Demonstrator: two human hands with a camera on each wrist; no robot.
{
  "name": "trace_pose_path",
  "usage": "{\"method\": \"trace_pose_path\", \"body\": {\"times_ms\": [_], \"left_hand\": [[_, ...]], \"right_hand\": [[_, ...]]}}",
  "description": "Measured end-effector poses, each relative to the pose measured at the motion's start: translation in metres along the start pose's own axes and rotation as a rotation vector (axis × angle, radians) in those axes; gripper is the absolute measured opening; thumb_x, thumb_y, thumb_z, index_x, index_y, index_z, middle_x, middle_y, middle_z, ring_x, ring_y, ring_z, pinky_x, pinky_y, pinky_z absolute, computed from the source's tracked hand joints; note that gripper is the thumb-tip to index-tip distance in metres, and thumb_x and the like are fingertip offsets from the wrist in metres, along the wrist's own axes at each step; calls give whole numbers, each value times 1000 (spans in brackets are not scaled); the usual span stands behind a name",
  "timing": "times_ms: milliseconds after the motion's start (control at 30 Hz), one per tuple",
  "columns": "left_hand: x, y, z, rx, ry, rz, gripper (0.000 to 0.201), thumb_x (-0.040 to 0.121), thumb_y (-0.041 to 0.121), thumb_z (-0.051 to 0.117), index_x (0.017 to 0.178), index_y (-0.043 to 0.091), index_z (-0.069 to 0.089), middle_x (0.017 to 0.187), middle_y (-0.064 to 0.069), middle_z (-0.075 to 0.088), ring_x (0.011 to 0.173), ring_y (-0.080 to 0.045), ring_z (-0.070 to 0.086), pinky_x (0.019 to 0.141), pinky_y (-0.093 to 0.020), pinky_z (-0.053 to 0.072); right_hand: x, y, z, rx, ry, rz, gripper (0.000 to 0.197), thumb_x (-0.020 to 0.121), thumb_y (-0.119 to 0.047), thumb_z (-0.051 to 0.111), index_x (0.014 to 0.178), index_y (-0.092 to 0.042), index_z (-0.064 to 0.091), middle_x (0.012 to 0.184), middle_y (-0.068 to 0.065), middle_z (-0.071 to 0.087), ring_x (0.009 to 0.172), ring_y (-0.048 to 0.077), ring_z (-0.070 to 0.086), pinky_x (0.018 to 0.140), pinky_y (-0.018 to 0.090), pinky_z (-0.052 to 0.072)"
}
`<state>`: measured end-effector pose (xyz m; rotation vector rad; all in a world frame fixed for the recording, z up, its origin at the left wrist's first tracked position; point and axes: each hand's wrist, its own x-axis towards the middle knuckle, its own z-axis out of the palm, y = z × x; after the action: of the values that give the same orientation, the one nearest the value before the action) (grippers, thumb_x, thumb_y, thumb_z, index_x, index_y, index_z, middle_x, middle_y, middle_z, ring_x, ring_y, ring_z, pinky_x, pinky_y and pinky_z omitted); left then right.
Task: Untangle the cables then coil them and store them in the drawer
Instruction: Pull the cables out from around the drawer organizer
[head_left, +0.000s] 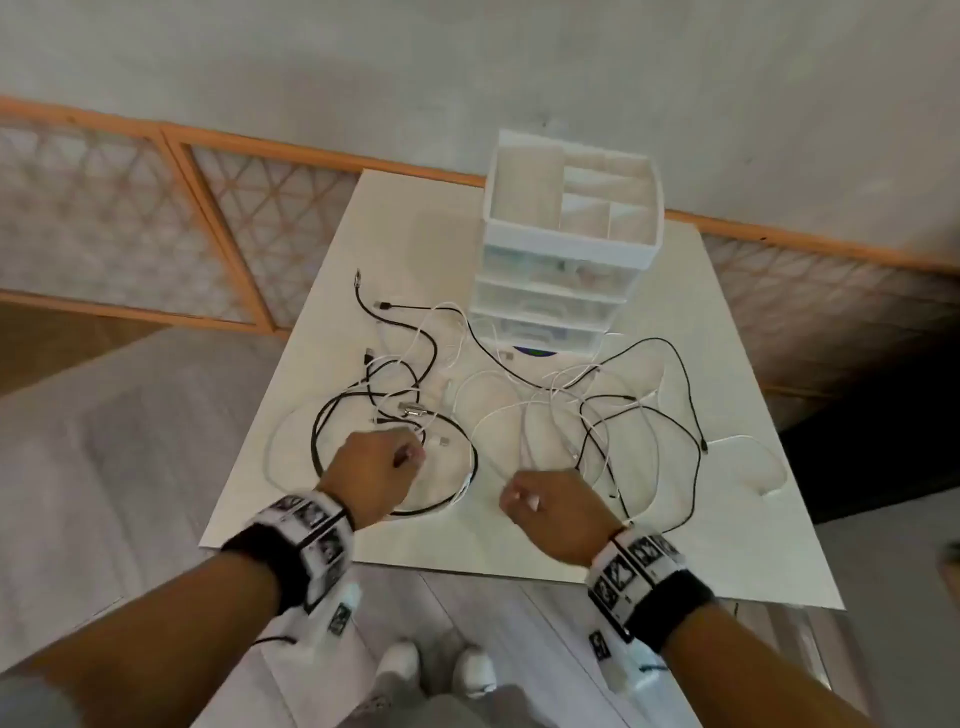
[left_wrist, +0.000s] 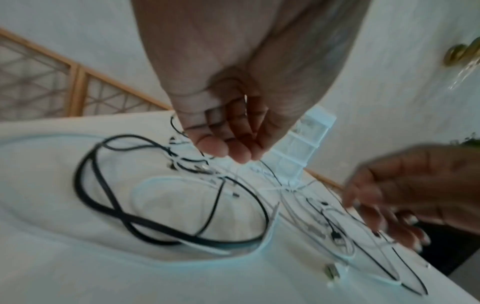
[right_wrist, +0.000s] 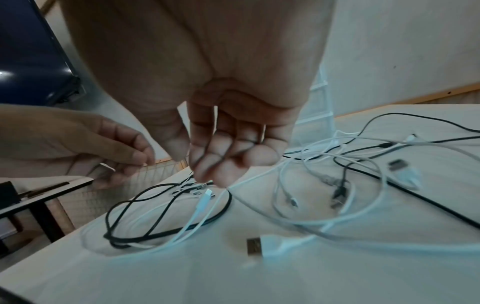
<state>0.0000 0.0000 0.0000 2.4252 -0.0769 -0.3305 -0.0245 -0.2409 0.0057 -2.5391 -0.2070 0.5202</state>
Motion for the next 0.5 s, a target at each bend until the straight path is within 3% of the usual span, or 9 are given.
{"method": "trace_pose_path", "body": {"times_ms": [100,133,200,267,367,500], "left_hand": [[22,2,24,74,-75,-73,14,87,24,57,75,32,59,88,1,71,90,-24,66,79,-30,51],[23,9,32,103,-151,-112,10,87,24,56,85,31,63,102,0,72,98,-24,66,84,-31,51],[25,8,50,131,-246,-173,25,87,30,59,110,26,65,118,-1,67,109,-24,63,92,-32,50],[24,5,64,132,-271,-184,29,87,35,62,114,24,63,118,1,65,109,-23,61,89,-30,48],[20,5,76,138,-196,-142,8,89,32,61,95,28,65,112,3,68,100,-21,64,78,-24,44],[21,15,64,71,-107,-79,8,88,32,63,95,29,67,102,6,69,95,-21,66,77,-26,49]], "right_hand": [[26,-14,0,-3,51,43,38,76,-52,39,90,-32,68,82,-10,69,80,20,68,77,39,58],[32,-23,-2,-7,27,87,30,80,-47,44,94,-34,67,84,-11,68,82,21,67,78,38,57],[39,-28,4,-35,2,147,24,87,-31,52,105,-38,67,92,-9,69,86,19,67,76,32,55],[42,-31,11,-66,-2,167,34,90,-21,50,115,-40,64,101,-7,70,90,20,66,79,31,55],[44,-36,19,-91,-24,108,45,90,-14,52,128,-38,58,114,-4,66,104,20,62,91,34,51],[38,-33,22,-114,1,59,52,89,-15,58,135,-38,52,122,-1,54,111,23,57,94,36,48]]}}
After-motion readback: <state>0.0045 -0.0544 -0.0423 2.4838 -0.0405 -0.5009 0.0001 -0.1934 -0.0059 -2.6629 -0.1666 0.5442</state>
